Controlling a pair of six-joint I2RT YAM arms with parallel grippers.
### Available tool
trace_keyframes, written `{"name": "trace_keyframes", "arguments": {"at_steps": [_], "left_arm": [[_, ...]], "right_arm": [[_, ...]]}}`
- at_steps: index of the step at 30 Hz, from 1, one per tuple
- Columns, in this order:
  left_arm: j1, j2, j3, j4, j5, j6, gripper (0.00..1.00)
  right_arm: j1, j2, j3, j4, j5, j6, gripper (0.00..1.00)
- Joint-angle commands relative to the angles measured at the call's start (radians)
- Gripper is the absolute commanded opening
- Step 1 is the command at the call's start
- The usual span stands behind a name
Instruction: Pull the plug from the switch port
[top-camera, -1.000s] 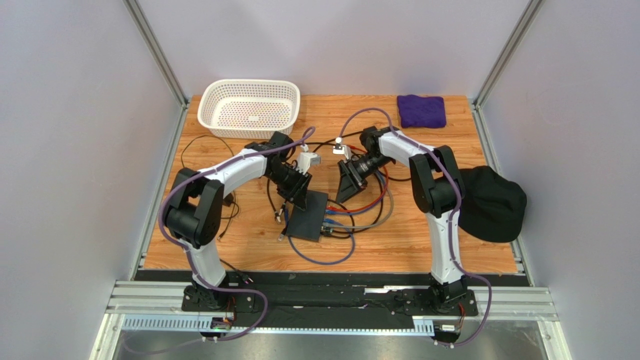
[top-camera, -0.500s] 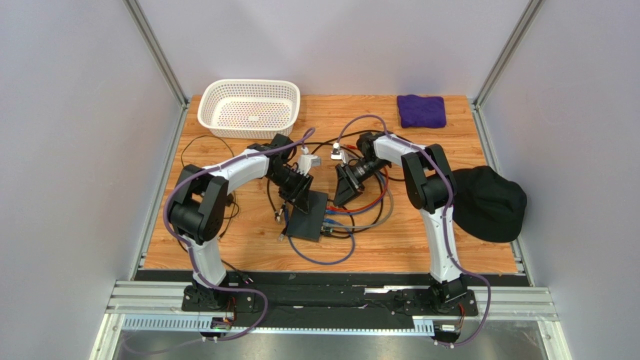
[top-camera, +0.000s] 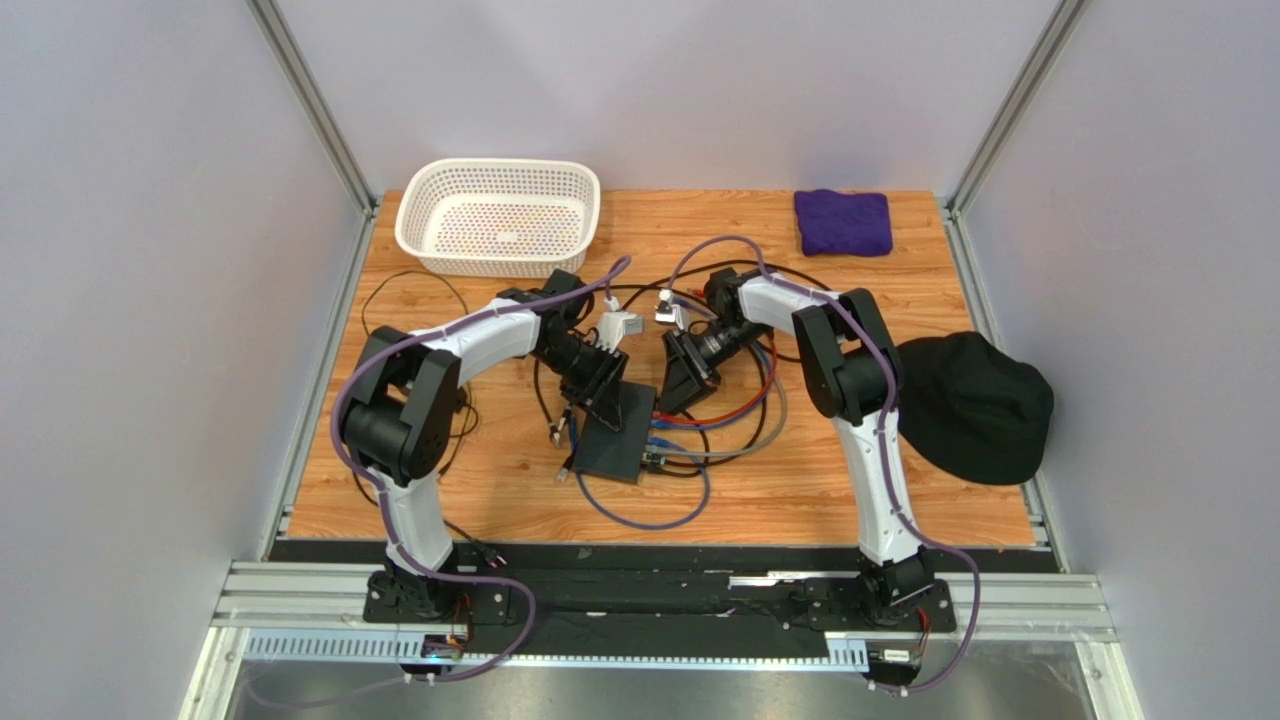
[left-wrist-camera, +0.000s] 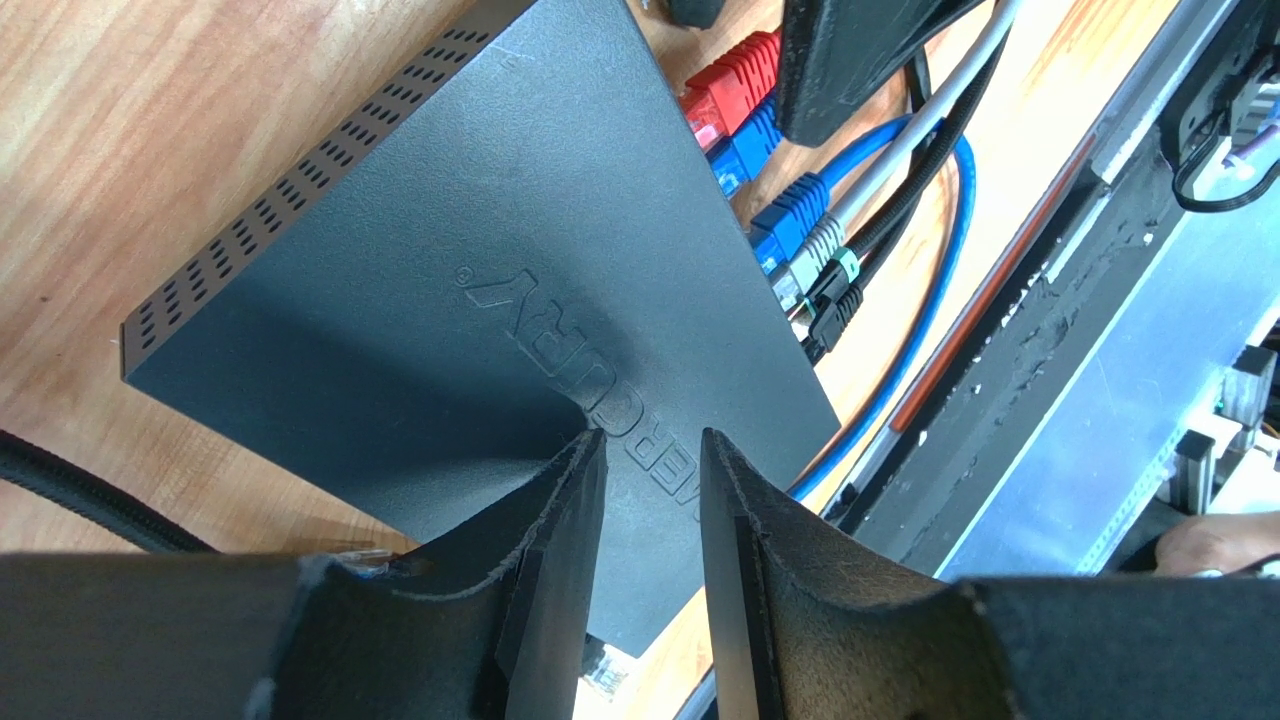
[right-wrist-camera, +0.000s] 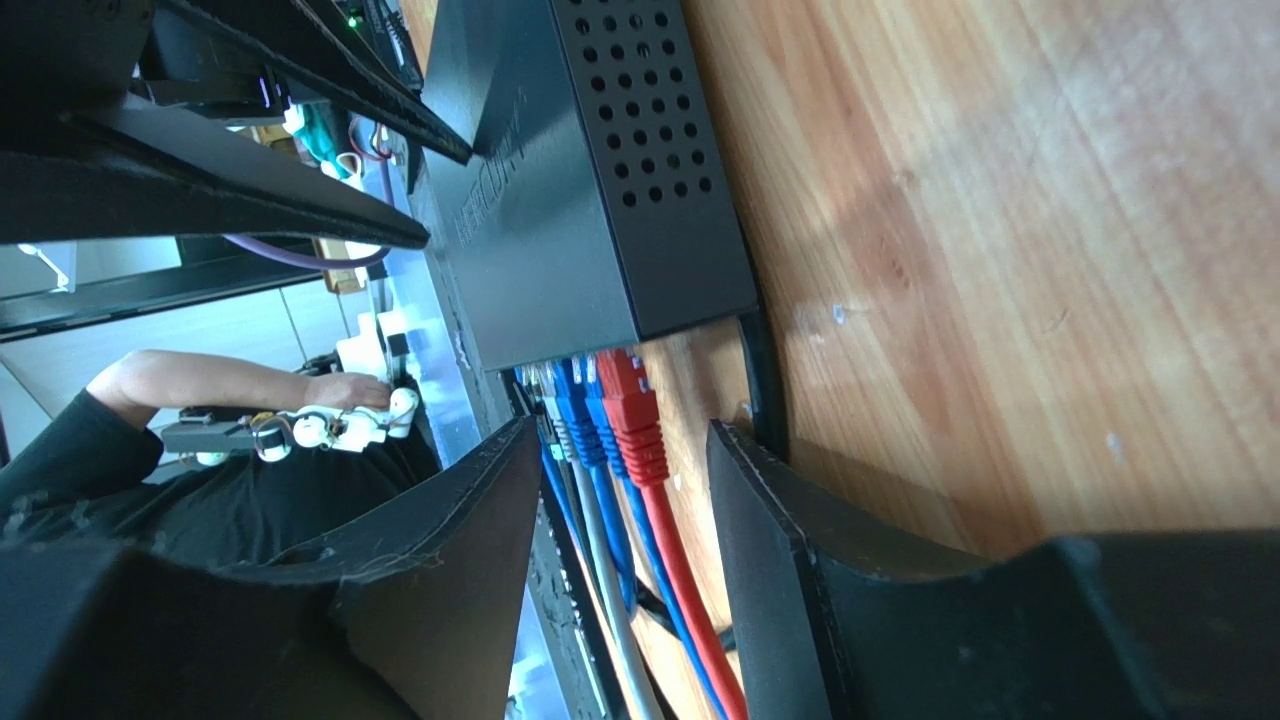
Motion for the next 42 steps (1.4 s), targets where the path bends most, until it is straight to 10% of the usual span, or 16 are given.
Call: {"name": "trace_keyframes", "arguments": {"at_steps": [1, 23, 42], "left_arm": [[-0.016, 0.075, -0.050, -0.006, -0.160, 0.052, 0.42], [-0.020, 0.071, -0.050, -0.006, -0.171, 0.054, 0.42], [-0.023, 0.076, -0.045, -0.008, -0.174, 0.057, 0.42]], "right_arm": [[0.012, 0.038, 0.028, 0.079, 0.003, 0.010, 0.52], [0.038, 0.158, 0.157, -0.265, -0.055, -0.322, 0.45], [0.038, 0.150, 0.144, -0.110, 0.006, -0.142, 0.39]]}}
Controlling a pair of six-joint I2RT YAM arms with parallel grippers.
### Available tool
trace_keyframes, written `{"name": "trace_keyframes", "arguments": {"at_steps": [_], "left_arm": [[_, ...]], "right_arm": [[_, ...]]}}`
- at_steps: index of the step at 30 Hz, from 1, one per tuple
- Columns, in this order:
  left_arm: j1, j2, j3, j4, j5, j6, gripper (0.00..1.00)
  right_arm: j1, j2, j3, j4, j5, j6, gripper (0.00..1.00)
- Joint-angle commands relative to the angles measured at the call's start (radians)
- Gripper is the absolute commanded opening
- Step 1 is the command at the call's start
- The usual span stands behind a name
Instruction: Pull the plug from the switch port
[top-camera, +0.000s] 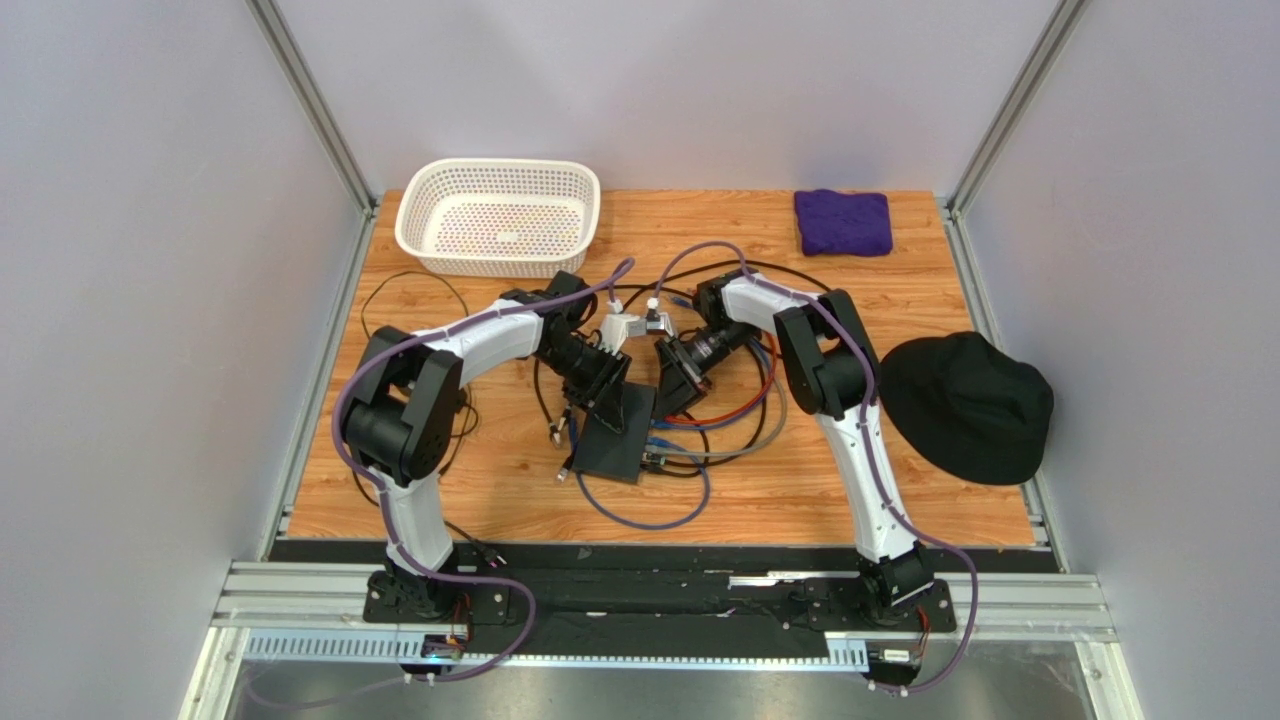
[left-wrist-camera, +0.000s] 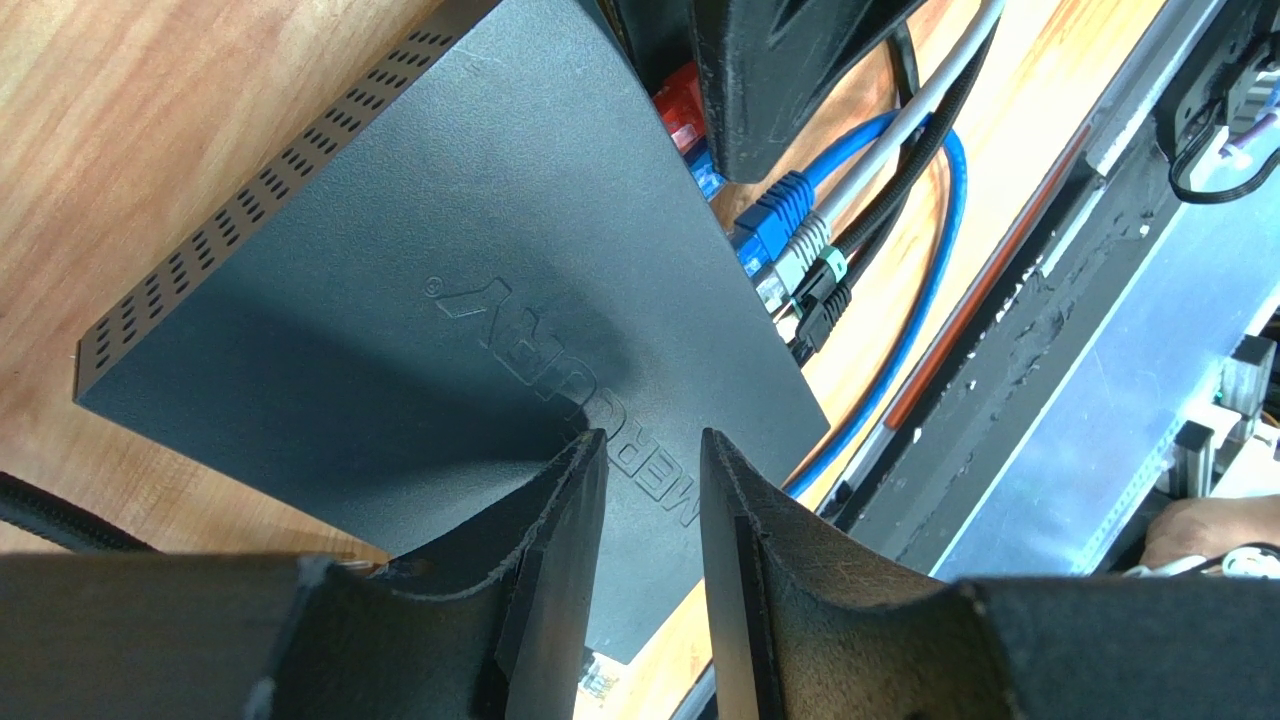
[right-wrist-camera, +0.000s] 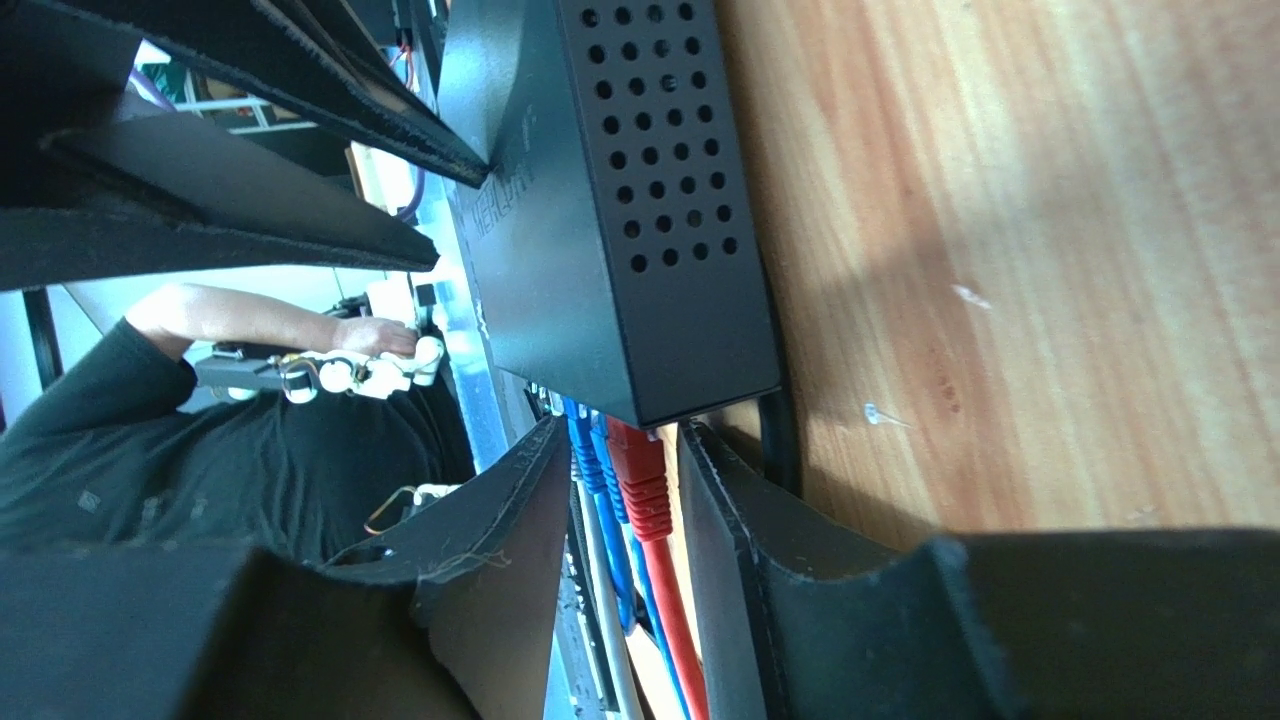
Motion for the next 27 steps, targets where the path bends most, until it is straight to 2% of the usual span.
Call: {"name": "trace_keyframes", "arguments": {"at_steps": [1, 6, 12, 15, 16, 18, 27], "left_arm": [[-0.010, 0.076, -0.044, -0.007, -0.179, 0.058, 0.42], [-0.010, 0.074, -0.045, -0.007, -0.180, 0.056, 0.42], [-0.010, 0.074, -0.045, -0.007, -0.179, 0.058, 0.42], [-0.012, 0.076, -0.045, -0.007, -0.180, 0.059, 0.42], [-0.012, 0.074, -0.045, -0.008, -0.180, 0.059, 0.42], [-0.012, 0.074, -0.045, -0.007, -0.180, 0.061, 0.42], [-0.015, 0.076, -0.044, -0.008, -0.186, 0.066, 0.42]], "right_arm": [[0.008, 0.025, -0.002, 0.090, 0.064, 0.031, 0.39], [0.009, 0.029, 0.007, 0.093, 0.073, 0.045, 0.38], [0.009, 0.037, 0.012, 0.094, 0.078, 0.051, 0.30], [0.011, 0.043, 0.015, 0.093, 0.080, 0.057, 0.15], [0.012, 0.048, 0.018, 0.093, 0.080, 0.059, 0.08], [0.011, 0.054, 0.023, 0.093, 0.087, 0.070, 0.01], [0.011, 0.074, 0.033, 0.082, 0.109, 0.073, 0.00]]}}
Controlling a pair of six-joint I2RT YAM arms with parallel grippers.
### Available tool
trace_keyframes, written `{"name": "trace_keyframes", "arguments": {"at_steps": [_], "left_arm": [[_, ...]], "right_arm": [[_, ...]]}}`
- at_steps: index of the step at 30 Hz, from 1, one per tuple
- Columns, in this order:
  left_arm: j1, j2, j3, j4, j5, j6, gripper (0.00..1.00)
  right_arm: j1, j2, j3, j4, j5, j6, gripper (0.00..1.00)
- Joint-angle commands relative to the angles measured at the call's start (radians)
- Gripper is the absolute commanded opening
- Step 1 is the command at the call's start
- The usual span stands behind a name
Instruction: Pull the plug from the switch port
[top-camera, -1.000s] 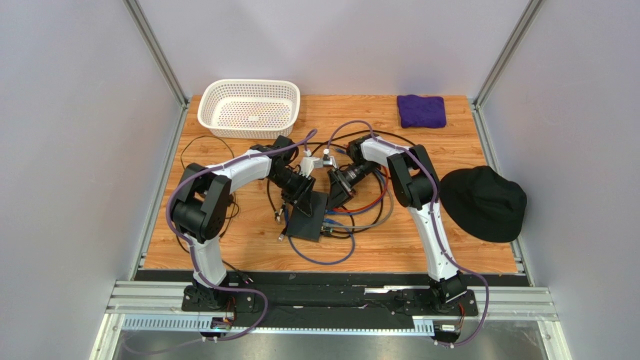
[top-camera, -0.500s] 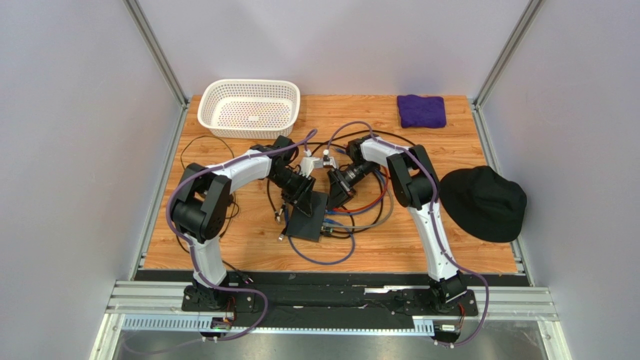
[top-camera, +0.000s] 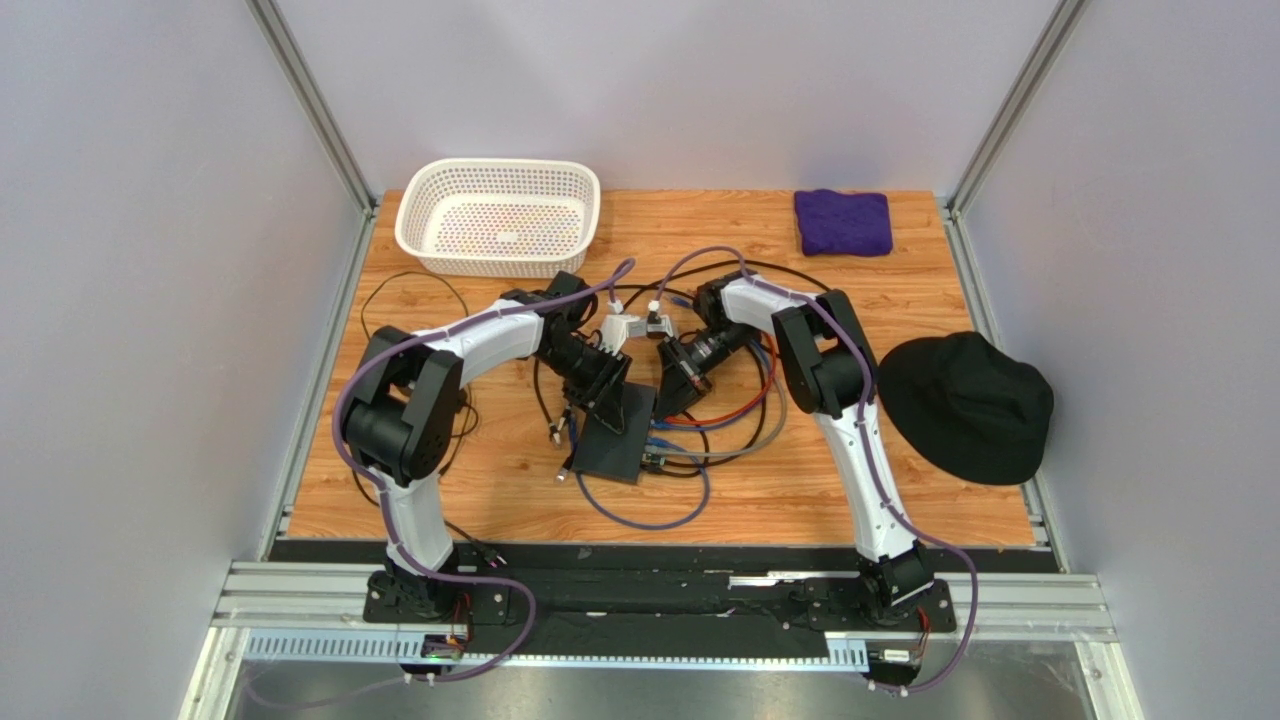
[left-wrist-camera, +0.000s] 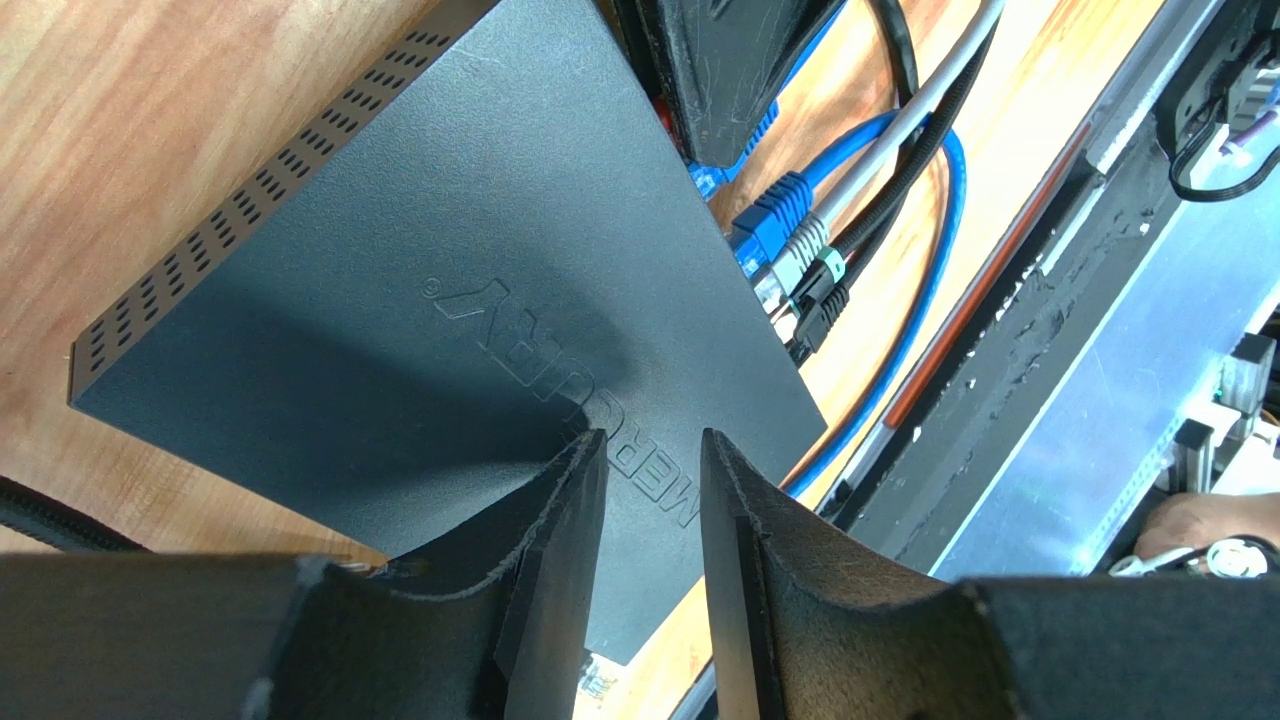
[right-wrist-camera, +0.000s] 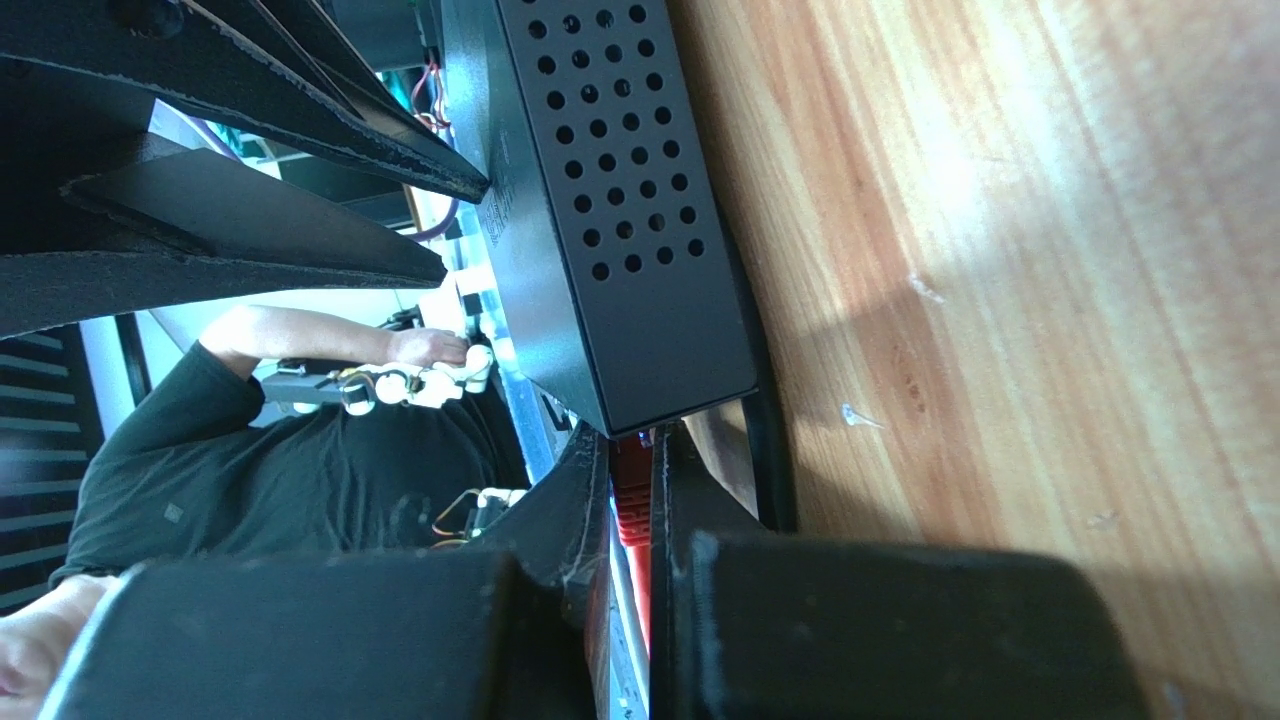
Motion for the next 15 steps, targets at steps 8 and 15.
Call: {"name": "trace_keyframes", "arguments": {"at_steps": [8, 15], "left_arm": [[-0.018, 0.078, -0.042, -0.011, -0.182, 0.074, 0.42], [-0.021, 0.079, -0.039, -0.011, -0.182, 0.077, 0.42]], "right_arm": [[-0.025, 0.090, 0.072, 0.055, 0.014, -0.044, 0.00], [-0.052, 0.101, 0.068, 0.009, -0.025, -0.093, 0.00]]}}
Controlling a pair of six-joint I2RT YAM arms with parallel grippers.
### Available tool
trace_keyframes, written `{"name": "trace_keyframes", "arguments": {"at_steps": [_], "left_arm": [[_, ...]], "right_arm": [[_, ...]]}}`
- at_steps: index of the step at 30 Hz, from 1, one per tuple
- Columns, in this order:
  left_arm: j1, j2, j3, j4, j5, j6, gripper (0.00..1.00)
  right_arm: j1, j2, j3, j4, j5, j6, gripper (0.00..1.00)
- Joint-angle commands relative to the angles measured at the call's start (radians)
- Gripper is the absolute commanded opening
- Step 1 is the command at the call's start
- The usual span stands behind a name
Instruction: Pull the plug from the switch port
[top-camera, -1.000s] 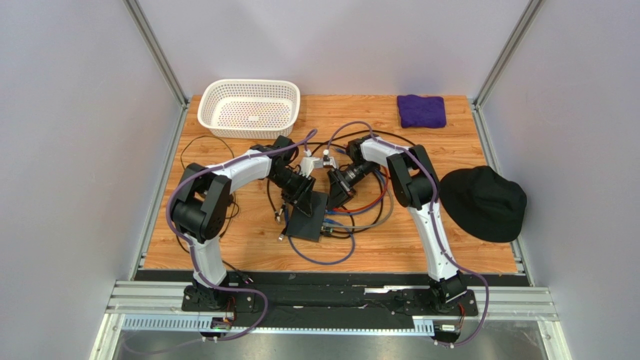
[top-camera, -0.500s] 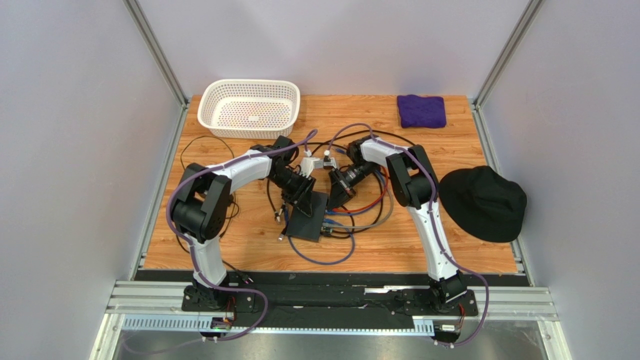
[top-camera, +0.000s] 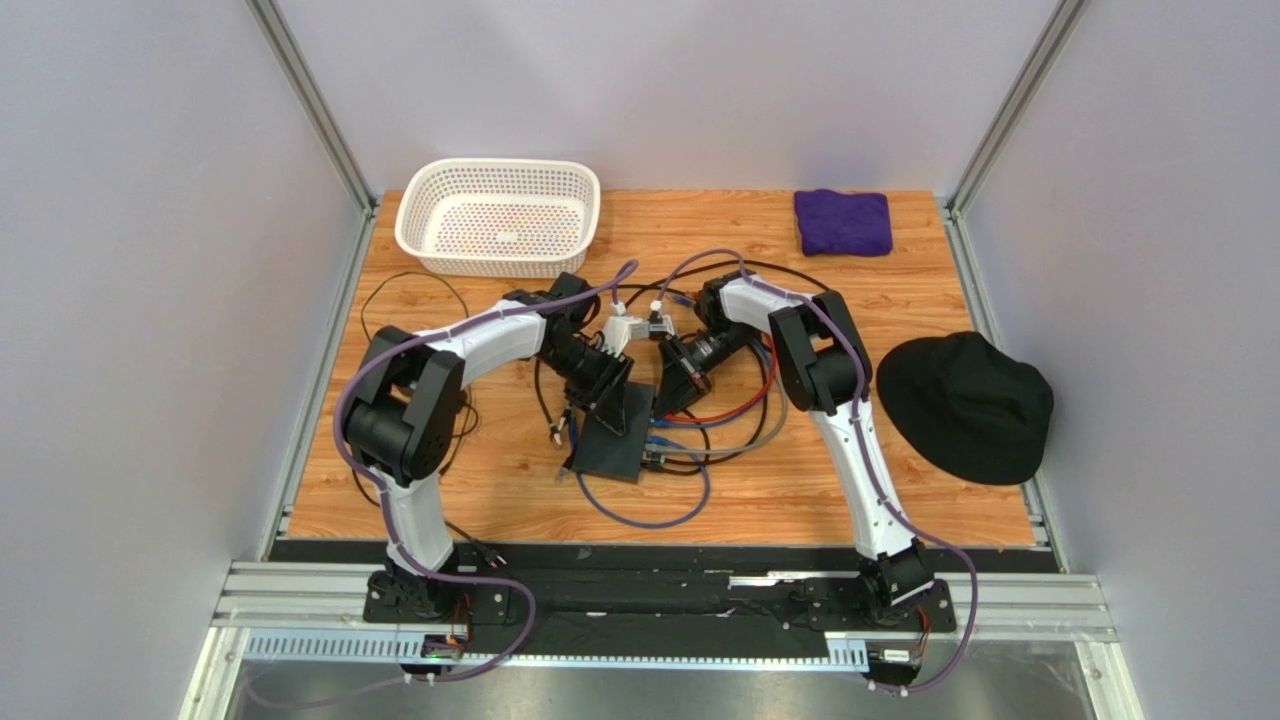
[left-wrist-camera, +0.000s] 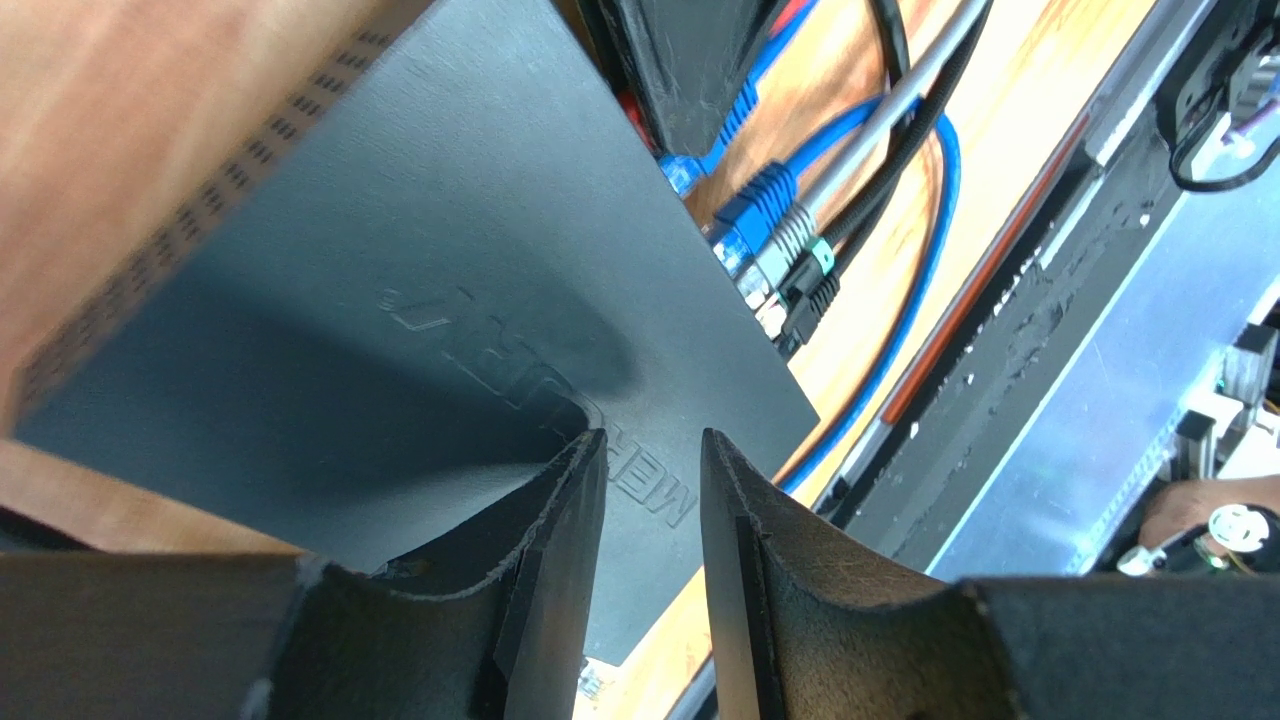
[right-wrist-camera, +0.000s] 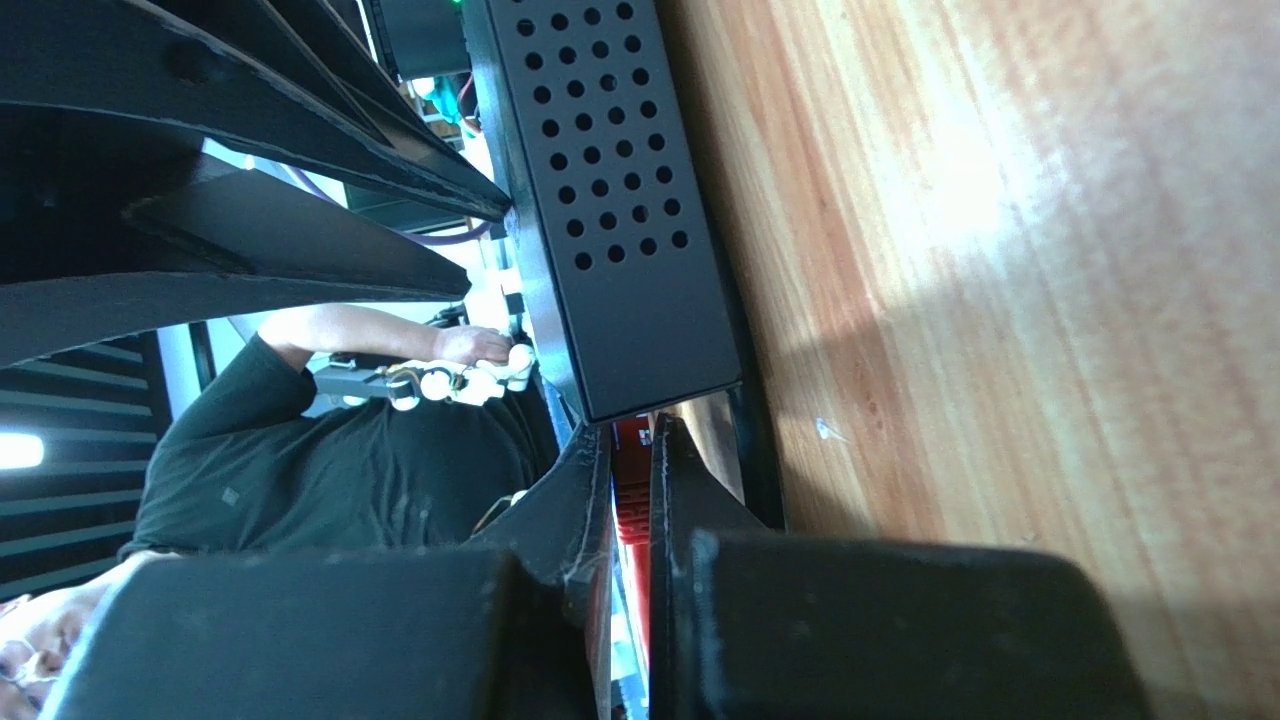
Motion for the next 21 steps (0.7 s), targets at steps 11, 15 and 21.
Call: {"name": "trace_keyframes", "arguments": {"at_steps": [11, 15, 21], "left_arm": [[-0.019, 0.088, -0.034, -0.013, -0.188, 0.080, 0.42], [-0.020, 0.096, -0.030, -0.015, -0.194, 0.077, 0.43], [-0.022, 0.100, -0.028, -0.018, -0.196, 0.080, 0.45]], "right_arm": [[-0.026, 0.052, 0.084, 0.120, 0.090, -0.022, 0.00], [-0.024, 0.047, 0.097, 0.143, 0.111, 0.001, 0.00], [-0.024, -0.018, -0.096, 0.266, 0.125, 0.052, 0.00]]}}
